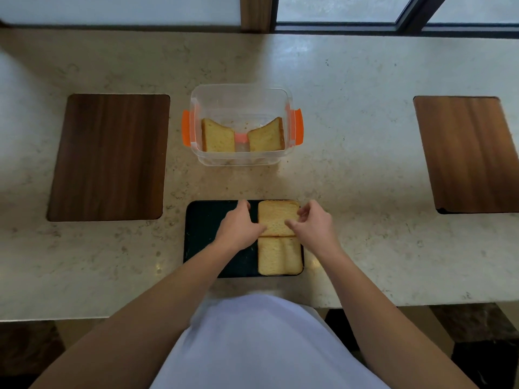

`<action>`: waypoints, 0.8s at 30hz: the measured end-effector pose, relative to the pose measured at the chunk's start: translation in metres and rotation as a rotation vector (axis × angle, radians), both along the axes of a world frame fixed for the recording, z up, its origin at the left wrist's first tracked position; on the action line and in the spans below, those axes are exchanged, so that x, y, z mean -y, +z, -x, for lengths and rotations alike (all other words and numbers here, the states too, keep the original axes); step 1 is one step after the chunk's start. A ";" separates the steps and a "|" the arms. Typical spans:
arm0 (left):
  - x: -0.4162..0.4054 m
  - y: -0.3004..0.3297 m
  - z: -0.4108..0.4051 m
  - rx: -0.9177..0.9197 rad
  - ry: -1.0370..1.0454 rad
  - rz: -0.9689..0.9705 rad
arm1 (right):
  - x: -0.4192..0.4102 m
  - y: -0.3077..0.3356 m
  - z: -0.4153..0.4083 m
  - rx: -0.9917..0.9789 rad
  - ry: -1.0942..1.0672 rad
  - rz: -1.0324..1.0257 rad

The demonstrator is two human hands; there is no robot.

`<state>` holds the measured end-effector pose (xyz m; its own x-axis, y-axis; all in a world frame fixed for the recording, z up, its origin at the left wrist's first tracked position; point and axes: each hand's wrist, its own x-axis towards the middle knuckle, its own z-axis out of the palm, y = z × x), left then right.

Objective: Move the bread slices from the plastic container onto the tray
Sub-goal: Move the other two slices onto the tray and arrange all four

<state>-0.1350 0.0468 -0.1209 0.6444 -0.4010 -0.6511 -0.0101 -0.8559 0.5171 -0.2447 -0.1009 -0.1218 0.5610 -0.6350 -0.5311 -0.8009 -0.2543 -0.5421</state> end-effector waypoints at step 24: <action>0.098 0.041 -0.197 0.682 -0.875 -0.360 | 0.054 0.054 -0.256 -0.430 1.087 0.502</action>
